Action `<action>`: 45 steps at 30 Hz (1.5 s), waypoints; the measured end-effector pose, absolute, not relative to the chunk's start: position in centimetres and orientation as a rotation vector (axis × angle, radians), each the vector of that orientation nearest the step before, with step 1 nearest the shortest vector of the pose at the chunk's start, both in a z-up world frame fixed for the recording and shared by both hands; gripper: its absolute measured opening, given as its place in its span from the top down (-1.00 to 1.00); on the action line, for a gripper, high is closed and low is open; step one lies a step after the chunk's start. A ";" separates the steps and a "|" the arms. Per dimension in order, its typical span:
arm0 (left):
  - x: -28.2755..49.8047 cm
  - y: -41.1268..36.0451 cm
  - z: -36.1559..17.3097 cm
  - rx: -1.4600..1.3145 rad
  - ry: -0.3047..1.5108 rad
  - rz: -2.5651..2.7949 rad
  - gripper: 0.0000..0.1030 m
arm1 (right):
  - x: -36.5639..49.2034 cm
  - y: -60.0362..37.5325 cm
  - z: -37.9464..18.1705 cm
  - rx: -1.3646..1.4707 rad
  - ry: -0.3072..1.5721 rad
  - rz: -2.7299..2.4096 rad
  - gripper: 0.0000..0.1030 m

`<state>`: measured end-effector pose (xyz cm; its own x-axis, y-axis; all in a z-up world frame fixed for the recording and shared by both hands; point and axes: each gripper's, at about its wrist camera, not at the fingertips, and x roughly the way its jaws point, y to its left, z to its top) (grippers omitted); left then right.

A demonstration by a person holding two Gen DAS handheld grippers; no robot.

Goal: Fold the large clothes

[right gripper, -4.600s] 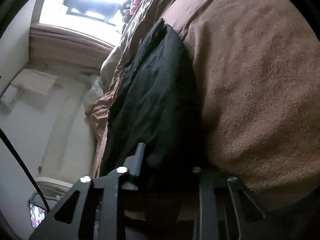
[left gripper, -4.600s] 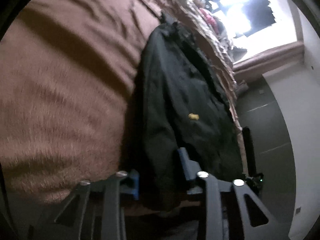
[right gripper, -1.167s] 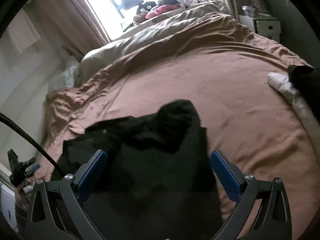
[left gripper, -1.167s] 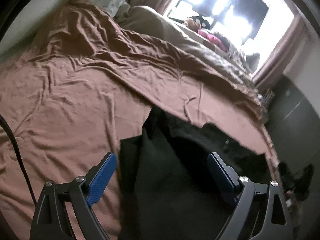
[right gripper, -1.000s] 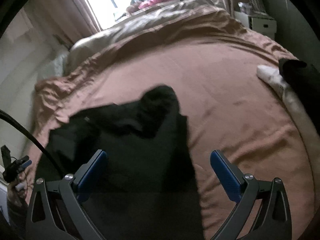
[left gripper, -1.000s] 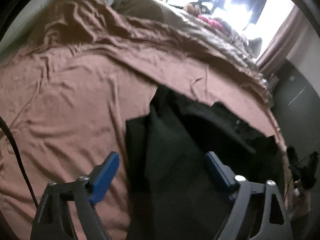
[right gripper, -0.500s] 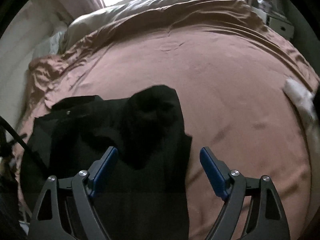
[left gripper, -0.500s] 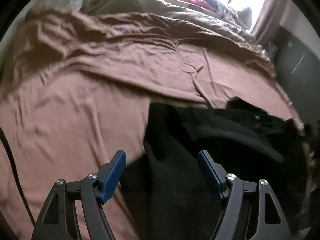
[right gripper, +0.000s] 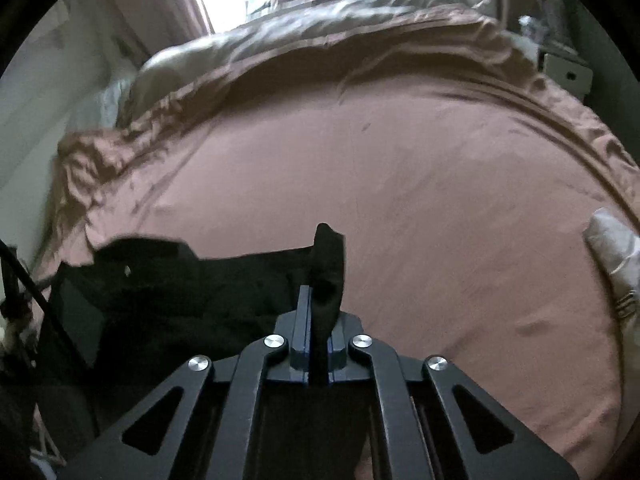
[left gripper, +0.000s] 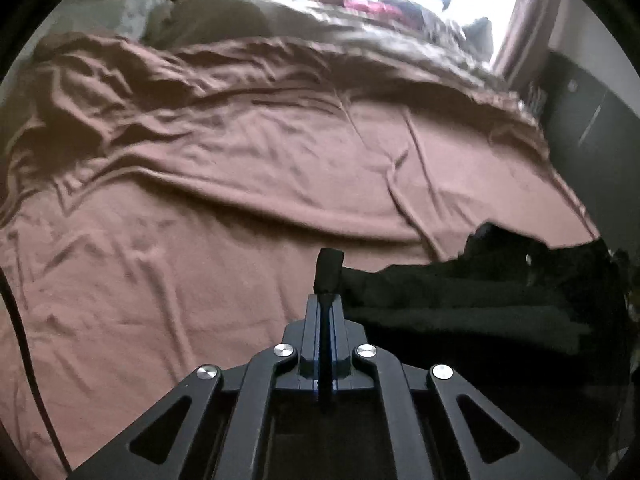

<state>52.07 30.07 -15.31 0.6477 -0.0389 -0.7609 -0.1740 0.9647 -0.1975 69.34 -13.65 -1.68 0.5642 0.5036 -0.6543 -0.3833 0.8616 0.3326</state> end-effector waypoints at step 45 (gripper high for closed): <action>27.8 28.1 -9.3 -0.717 0.721 0.105 -0.49 | 49.5 -16.2 9.5 0.180 0.789 0.540 -0.40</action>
<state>27.85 28.08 -9.32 0.7566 -0.1494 -0.6366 -0.3247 0.7592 -0.5640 49.49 -16.17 9.54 0.5778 0.5240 -0.6258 -0.3927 0.8506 0.3497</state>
